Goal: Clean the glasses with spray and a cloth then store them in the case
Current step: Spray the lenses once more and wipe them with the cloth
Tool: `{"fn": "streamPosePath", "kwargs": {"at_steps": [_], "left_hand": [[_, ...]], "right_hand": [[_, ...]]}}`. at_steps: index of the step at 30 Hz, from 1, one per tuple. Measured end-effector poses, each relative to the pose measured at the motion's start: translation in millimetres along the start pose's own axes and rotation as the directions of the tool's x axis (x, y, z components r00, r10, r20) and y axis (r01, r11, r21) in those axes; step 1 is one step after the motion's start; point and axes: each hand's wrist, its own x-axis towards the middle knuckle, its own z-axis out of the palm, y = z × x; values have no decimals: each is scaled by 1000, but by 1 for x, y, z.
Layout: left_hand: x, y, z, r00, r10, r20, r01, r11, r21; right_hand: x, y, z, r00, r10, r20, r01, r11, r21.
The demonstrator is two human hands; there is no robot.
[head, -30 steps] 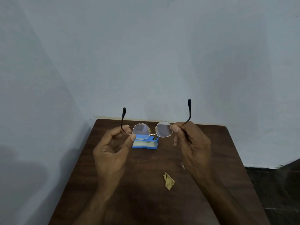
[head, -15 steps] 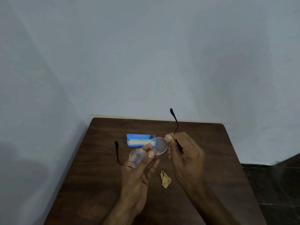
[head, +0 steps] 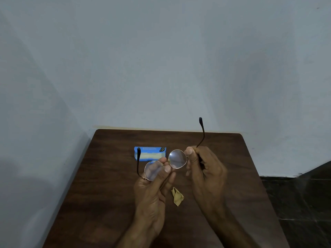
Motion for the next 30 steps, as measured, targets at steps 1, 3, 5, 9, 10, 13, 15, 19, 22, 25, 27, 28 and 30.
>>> {"fn": "streamPosePath", "kwargs": {"at_steps": [1, 3, 5, 9, 10, 13, 15, 19, 22, 25, 27, 28, 30], "left_hand": [[1, -1, 0, 1000, 7, -14, -7, 1000, 3], [5, -3, 1, 998, 23, -62, -23, 1000, 4], [9, -6, 1, 994, 37, -100, -36, 999, 4], [18, -9, -1, 986, 58, -153, -54, 998, 27], [20, -10, -1, 984, 59, -168, -53, 998, 35], [28, -14, -7, 978, 43, -205, -37, 999, 37], [33, -17, -10, 977, 24, -211, -18, 999, 29], [38, -22, -15, 979, -2, -204, 7, 1000, 22], [39, -24, -19, 982, -13, -186, 16, 1000, 15], [39, -23, -23, 983, -27, -182, 31, 999, 18], [39, -21, -24, 981, -31, -190, 37, 999, 26], [39, -20, -25, 980, -27, -197, 34, 999, 31], [40, -18, -27, 978, -11, -208, 19, 999, 34]], "right_hand": [[-1, 2, 0, 1000, 4, -1, -4, 1000, 5], [-4, 5, -1, 1000, 6, 7, -6, 1000, 14], [-8, 10, 0, 999, 27, 25, -27, 999, 27], [-16, 21, 3, 994, 85, 75, -90, 994, 62], [-18, 24, 3, 990, 104, 99, -114, 989, 92], [-22, 35, 4, 969, 188, 161, -215, 962, 170], [-22, 50, 3, 961, 234, 146, -257, 953, 160], [-19, 106, -5, 947, 318, 43, -318, 948, 6], [-21, 155, -10, 948, 318, 12, -307, 925, -225], [-28, 198, -8, 907, 401, 129, -325, 861, -390], [-33, 219, -3, 835, 489, 251, -353, 827, -437], [-34, 225, 0, 794, 531, 298, -378, 813, -443], [-40, 234, 9, 727, 584, 361, -425, 796, -431]]}}
